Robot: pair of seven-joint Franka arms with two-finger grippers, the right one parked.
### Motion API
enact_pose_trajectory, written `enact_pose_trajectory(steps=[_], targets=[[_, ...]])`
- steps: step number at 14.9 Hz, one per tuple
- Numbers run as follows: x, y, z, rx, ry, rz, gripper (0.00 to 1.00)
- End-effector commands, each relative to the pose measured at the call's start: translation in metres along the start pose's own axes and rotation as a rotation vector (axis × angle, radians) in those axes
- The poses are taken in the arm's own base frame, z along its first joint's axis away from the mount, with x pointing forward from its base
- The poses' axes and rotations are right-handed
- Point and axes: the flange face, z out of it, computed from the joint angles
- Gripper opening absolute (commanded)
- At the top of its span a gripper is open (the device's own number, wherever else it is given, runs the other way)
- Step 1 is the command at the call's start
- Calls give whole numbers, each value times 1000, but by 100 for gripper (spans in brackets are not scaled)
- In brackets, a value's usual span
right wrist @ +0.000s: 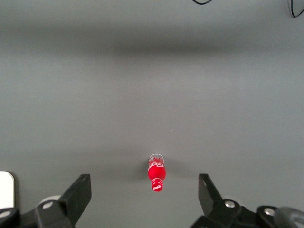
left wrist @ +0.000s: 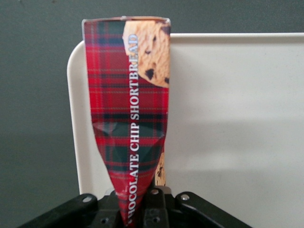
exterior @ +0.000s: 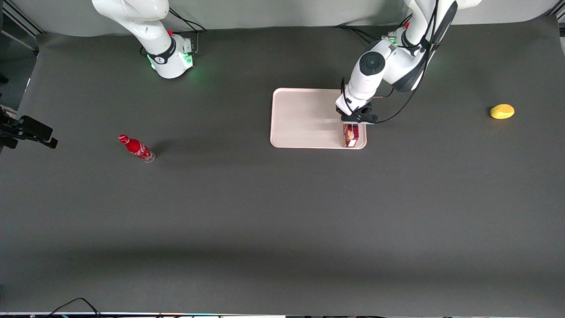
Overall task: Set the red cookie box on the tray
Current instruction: 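Lower the box onto the tray and open the left gripper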
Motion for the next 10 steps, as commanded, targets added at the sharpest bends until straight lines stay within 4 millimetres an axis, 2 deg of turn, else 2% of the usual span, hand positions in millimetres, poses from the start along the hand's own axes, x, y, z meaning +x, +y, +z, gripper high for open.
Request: enact_pose_trajectory(steps=[1, 2, 3, 4, 10], targets=[[2, 3, -1, -1, 9, -4, 9], [2, 3, -1, -1, 9, -4, 56], [2, 3, -2, -1, 9, -5, 91], [2, 4, -2, -1, 9, -4, 100], [4, 4, -3, 0, 9, -4, 100]])
